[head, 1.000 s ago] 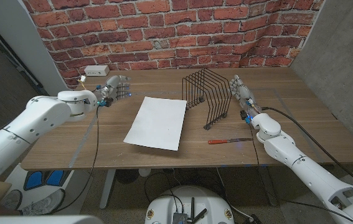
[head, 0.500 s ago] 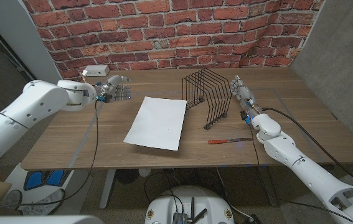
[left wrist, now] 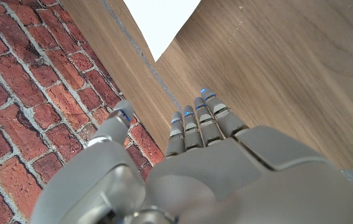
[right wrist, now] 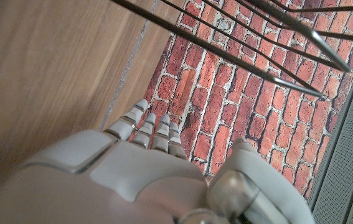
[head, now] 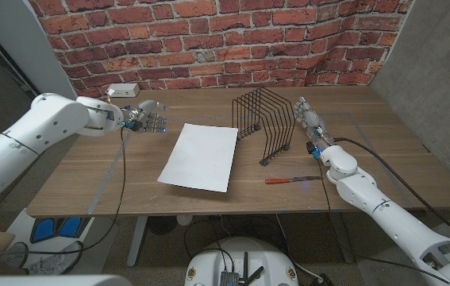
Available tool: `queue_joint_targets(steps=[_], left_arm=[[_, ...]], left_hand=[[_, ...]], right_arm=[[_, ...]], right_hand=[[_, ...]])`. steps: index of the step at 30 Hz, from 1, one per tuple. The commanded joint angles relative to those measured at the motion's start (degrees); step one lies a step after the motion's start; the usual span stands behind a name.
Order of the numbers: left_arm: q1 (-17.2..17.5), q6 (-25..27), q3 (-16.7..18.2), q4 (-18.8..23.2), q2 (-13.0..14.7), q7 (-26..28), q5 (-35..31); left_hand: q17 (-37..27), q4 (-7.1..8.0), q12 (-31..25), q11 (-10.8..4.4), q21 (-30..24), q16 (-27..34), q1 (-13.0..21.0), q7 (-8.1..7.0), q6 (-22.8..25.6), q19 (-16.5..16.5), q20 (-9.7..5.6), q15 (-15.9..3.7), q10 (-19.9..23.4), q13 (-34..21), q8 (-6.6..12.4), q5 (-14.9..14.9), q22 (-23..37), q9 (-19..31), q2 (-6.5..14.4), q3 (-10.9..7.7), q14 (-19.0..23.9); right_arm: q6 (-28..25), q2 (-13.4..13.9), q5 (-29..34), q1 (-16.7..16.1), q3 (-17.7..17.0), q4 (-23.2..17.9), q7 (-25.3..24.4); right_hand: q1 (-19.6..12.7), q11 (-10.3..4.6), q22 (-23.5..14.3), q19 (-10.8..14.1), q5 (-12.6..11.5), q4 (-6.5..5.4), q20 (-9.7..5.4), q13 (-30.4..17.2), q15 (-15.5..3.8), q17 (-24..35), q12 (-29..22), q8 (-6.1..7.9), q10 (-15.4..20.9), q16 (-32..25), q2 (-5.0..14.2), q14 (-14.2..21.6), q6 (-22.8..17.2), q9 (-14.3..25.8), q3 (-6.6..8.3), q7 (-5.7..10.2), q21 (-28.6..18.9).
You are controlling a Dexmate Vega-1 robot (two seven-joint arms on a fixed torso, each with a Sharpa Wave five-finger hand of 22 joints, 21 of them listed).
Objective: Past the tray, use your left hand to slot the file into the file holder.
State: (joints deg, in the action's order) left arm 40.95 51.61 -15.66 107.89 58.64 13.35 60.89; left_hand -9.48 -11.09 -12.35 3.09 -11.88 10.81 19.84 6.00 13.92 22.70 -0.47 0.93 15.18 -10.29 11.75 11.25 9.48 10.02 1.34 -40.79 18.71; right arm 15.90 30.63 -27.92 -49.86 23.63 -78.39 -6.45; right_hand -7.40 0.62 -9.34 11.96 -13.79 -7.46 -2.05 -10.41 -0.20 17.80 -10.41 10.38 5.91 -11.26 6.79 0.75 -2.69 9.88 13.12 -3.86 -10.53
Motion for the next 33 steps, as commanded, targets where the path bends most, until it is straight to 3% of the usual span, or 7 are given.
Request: queue_joint_targets(steps=[1, 6, 18, 27, 33], left_arm=[[-2.95, 4.91, -1.09, -2.32, -0.28, -2.34, 1.76], [-3.62, 6.16, -1.45, -3.04, -0.22, -3.68, 2.51], [-5.75, 9.64, -2.06, -2.86, 1.26, -6.31, 3.17], [-4.79, 10.65, -0.11, -3.30, 2.79, -6.77, 5.00], [-3.57, 9.75, 0.70, -5.86, 2.62, -9.21, 6.99]], left_hand=[[-0.13, 0.01, -0.29, -0.15, -0.30, 0.32, 1.54, -0.02, 1.09, 1.63, 0.04, -0.06, 1.56, -0.14, 0.48, 0.33, 0.18, 0.16, -0.39, 0.01, 1.37], [-0.14, 0.23, -0.19, -0.26, -0.29, 0.43, 1.69, -0.17, 1.66, 2.51, -0.14, -0.45, 2.14, -0.16, 0.34, -0.01, 0.19, 0.17, -1.82, 0.92, 2.58], [-0.16, 0.35, -0.11, -0.34, -0.28, 0.42, 2.07, -0.03, 1.91, 3.44, -0.14, -0.83, 2.81, -0.19, 0.07, -0.24, 0.22, 0.18, -2.91, 1.66, 3.60], [-0.17, 0.29, -0.10, -0.61, -0.31, 0.38, 2.87, 0.01, 2.14, 4.20, 0.00, -0.97, 3.44, -0.21, -0.05, -0.25, 0.25, 0.19, -3.31, 1.87, 4.22], [-0.12, 0.21, -0.13, -0.55, -0.55, 0.43, 4.37, -0.05, 3.81, 6.06, -0.28, -1.33, 4.62, -0.19, 0.25, -0.36, 0.24, 0.19, -4.01, 2.15, 5.66]], right_arm=[[-0.56, 0.12, 0.73, 0.05, 0.19, -0.34, -0.90], [-0.80, 0.06, 0.89, 0.21, 0.20, -0.30, -1.22], [-0.71, -0.35, 1.15, 0.69, 0.25, 0.40, -1.67], [-0.76, -0.73, 1.15, 1.23, 0.40, 1.18, -1.64], [-0.78, -1.01, 1.34, 1.88, 0.72, 1.89, -1.38]], right_hand=[[0.67, -0.43, -0.16, 0.38, -0.32, 0.09, -1.32, -0.04, -0.63, -0.01, -0.47, 0.42, 0.45, -0.40, 1.40, 0.16, -0.18, 0.13, 0.47, 0.01, -0.16], [0.72, -0.39, -0.16, 0.47, -0.35, 0.10, -1.23, -0.04, -0.69, -0.11, -0.46, 0.45, 0.45, -0.41, 1.41, 0.17, -0.32, 0.13, 0.57, 0.26, -0.20], [0.73, -0.47, -0.17, 0.72, -0.39, 0.14, -1.10, -0.05, -0.70, -0.31, -0.45, 0.46, 0.46, -0.44, 1.45, 0.26, -0.47, 0.13, 0.79, 0.48, -0.27], [0.72, -0.65, -0.17, 0.88, -0.43, 0.18, -1.08, -0.06, -0.88, -0.48, -0.45, 0.50, 0.49, -0.46, 1.51, 0.33, -0.69, 0.14, 1.01, 0.60, -0.30], [0.71, -0.66, -0.17, 0.92, -0.44, 0.21, -1.07, -0.06, -0.92, -0.58, -0.52, 0.49, 0.67, -0.50, 1.54, 0.43, -0.73, 0.14, 1.14, 0.67, -0.30]])
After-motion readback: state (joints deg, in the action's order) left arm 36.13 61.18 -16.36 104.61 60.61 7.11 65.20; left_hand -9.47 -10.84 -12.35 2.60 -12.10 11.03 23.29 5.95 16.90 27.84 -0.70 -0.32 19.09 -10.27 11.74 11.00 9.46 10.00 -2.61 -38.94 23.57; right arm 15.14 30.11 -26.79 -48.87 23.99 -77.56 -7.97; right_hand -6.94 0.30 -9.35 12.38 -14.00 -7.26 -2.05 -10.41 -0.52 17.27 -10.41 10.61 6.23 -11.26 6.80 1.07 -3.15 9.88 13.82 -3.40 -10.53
